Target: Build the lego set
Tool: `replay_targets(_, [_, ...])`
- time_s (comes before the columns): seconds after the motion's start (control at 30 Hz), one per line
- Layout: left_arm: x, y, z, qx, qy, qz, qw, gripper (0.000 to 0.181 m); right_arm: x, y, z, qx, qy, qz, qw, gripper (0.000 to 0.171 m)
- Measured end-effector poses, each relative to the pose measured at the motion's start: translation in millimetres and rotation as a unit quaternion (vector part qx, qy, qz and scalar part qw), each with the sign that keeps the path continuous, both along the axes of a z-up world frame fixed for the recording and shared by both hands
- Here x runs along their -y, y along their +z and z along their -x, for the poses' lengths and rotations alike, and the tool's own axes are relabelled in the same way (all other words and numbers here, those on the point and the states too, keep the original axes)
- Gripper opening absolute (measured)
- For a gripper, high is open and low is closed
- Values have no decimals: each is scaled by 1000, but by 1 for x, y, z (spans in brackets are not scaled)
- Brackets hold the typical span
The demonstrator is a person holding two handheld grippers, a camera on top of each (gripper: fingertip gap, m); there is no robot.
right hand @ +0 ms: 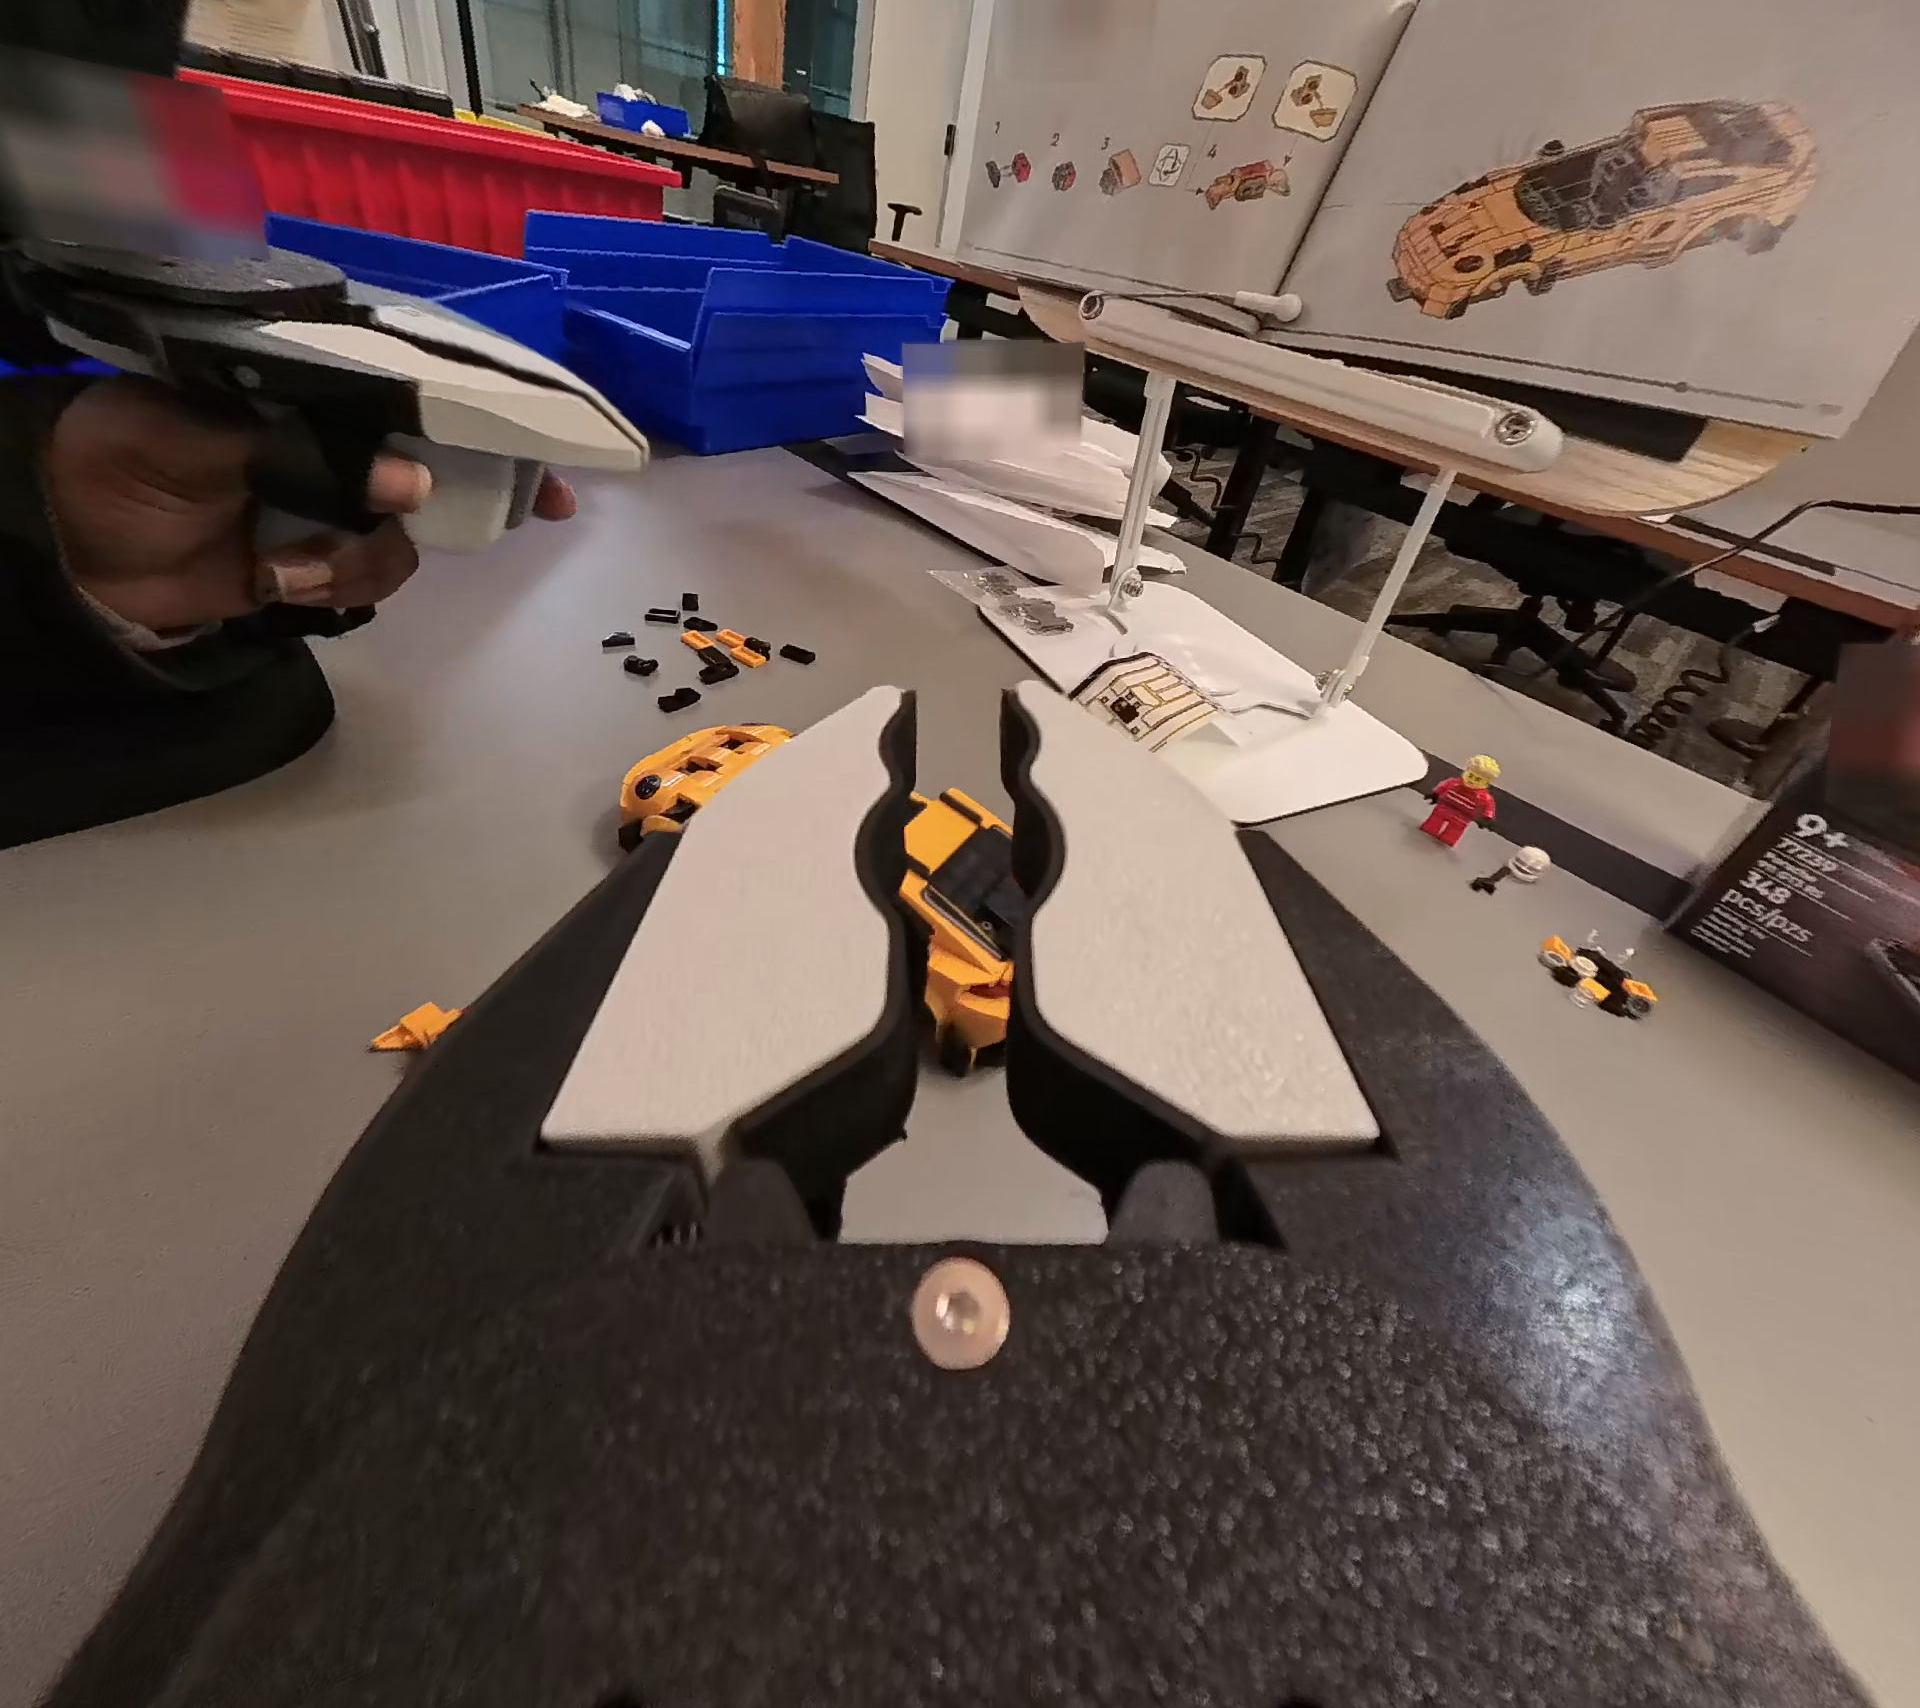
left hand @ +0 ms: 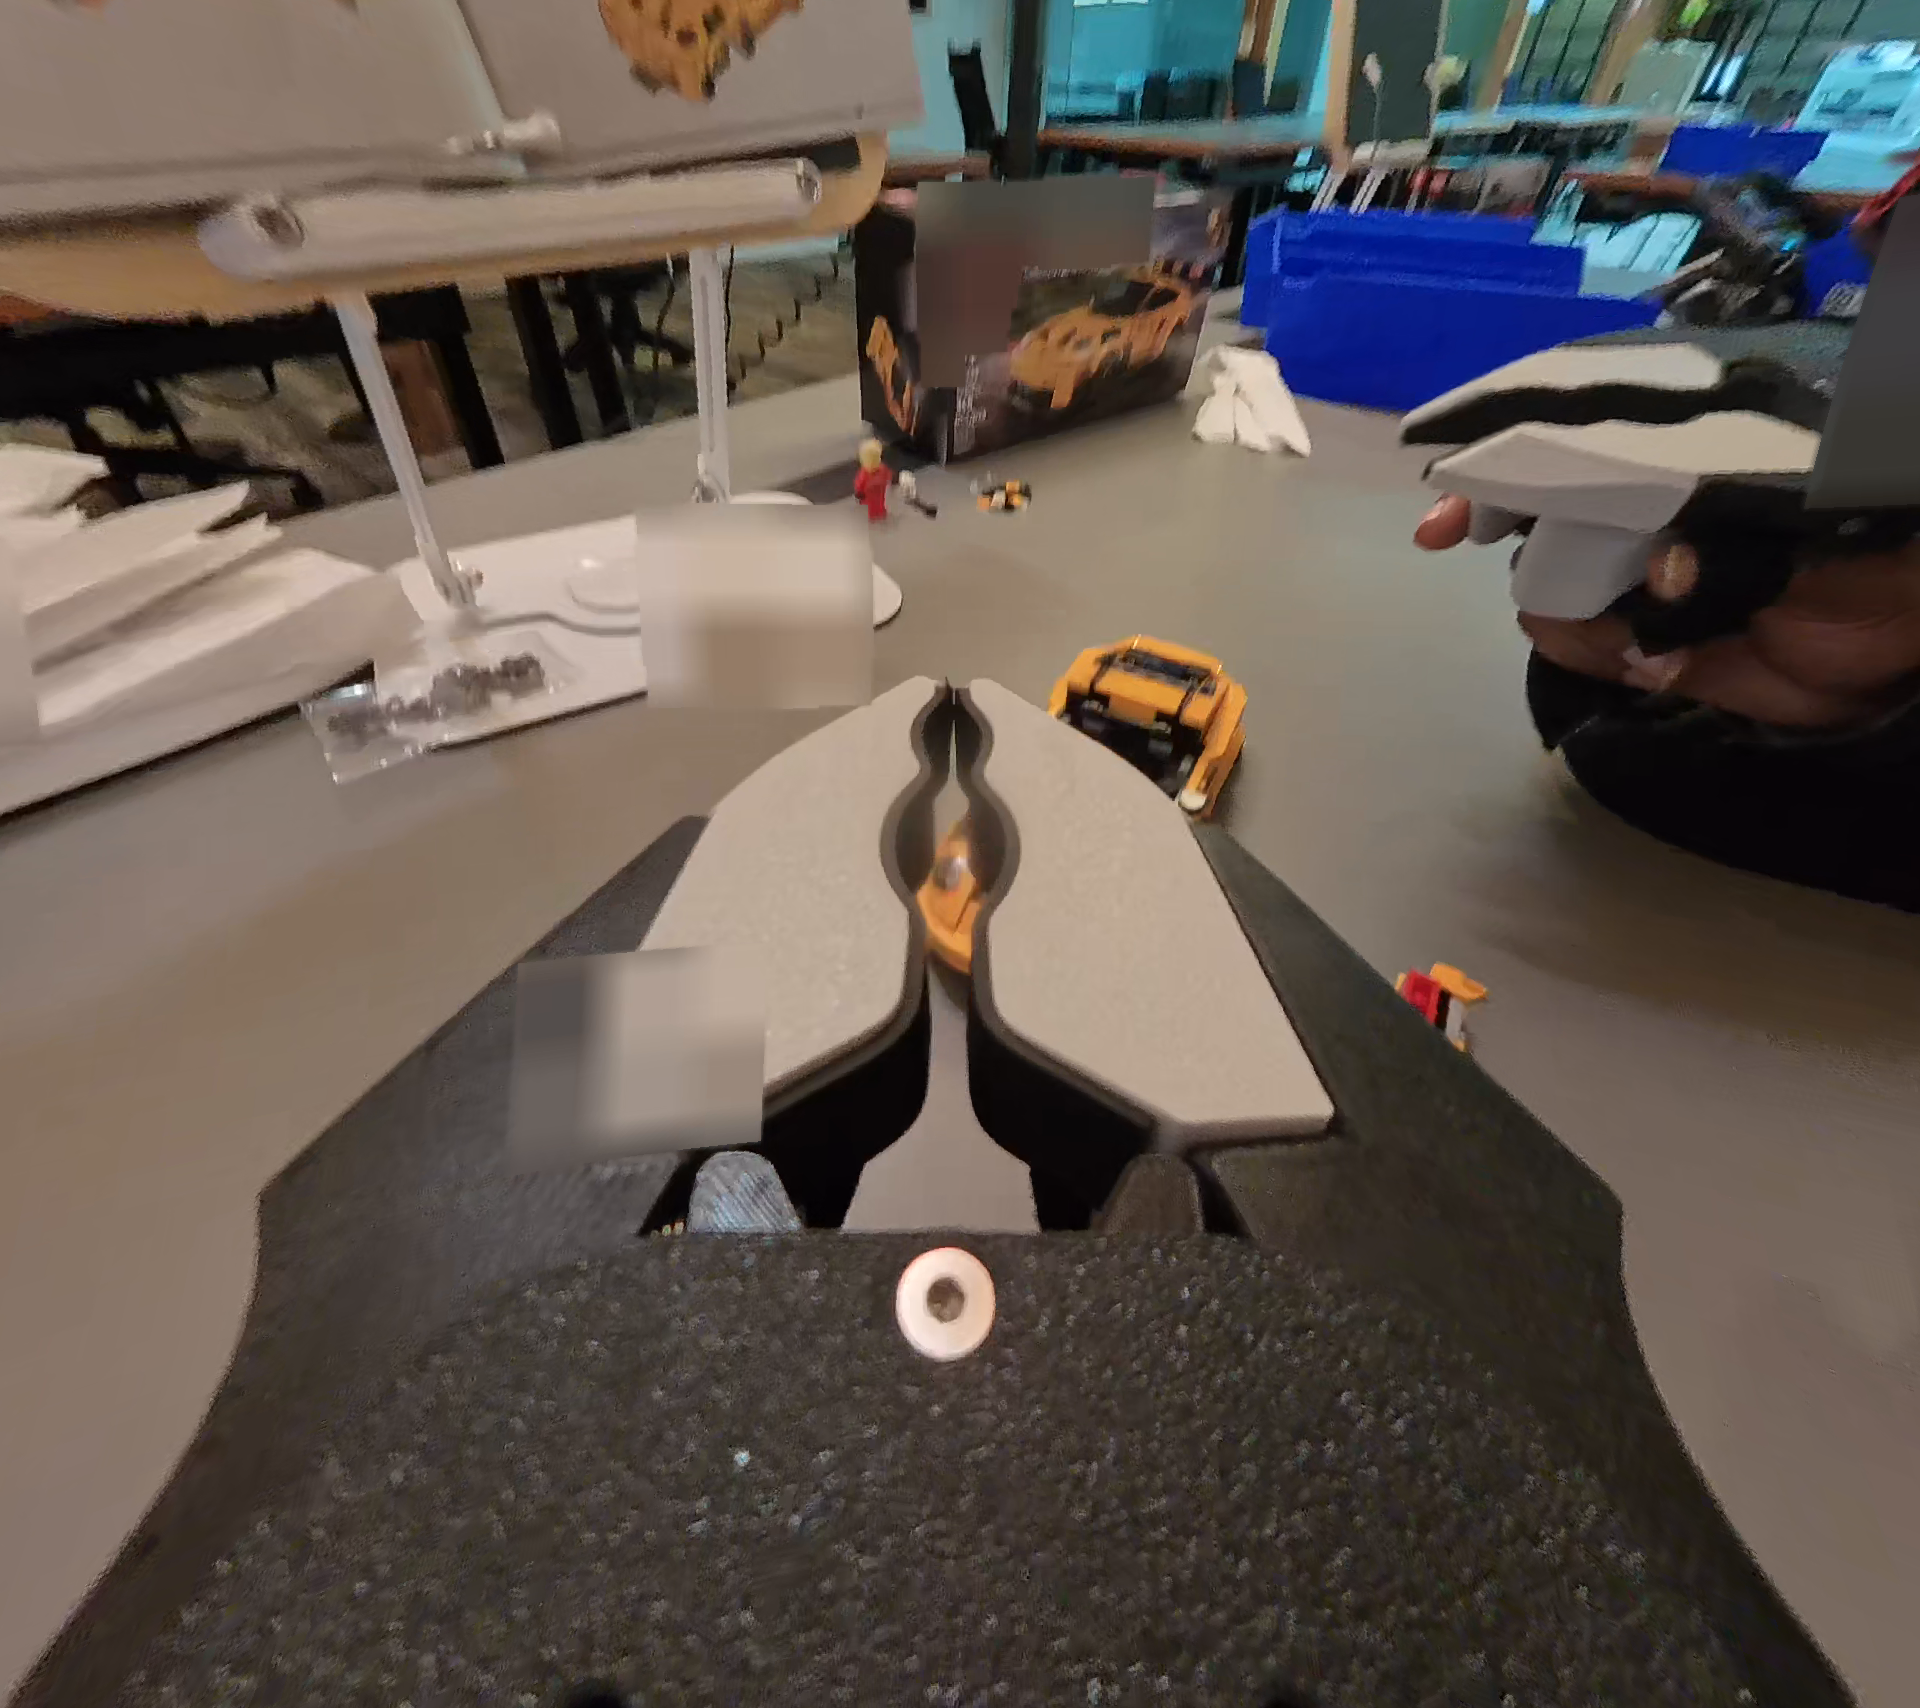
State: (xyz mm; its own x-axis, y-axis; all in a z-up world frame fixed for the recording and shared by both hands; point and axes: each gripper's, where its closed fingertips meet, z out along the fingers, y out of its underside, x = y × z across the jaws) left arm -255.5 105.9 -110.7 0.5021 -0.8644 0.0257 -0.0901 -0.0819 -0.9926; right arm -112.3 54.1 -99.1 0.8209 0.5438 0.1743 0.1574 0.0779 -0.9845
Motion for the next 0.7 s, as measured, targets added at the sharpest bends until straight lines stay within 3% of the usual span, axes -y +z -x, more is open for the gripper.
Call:
replay_targets(0.17, [7, -24, -12, -55, -47, 45, 996, 17, -2, -13, 4, 24, 6, 29, 999, 15])
replay_targets(0.33, [8, -73, -26, -196, -103, 76, 972, 72, -8, -22, 1, 29, -2, 52, 998, 15])
replay_targets(0.43, [7, -102, -35, -276, -138, 93, 947, 95, -7, -23, 2, 27, 4, 56, 998, 15])
replay_targets(0.53, [12, -122, -40, -327, -168, 114, 923, 94, -6, -24, 4, 37, 10, 55, 998, 15])
replay_targets(0.63, [19, -118, -37, -342, -152, 106, 921, 75, -3, -30, 9, 57, 23, 66, 996, 15])
replay_targets(0.7, [33, -119, -35, -352, -163, 103, 916, 77, 0, -36, 13, 82, 40, 73, 993, 15])
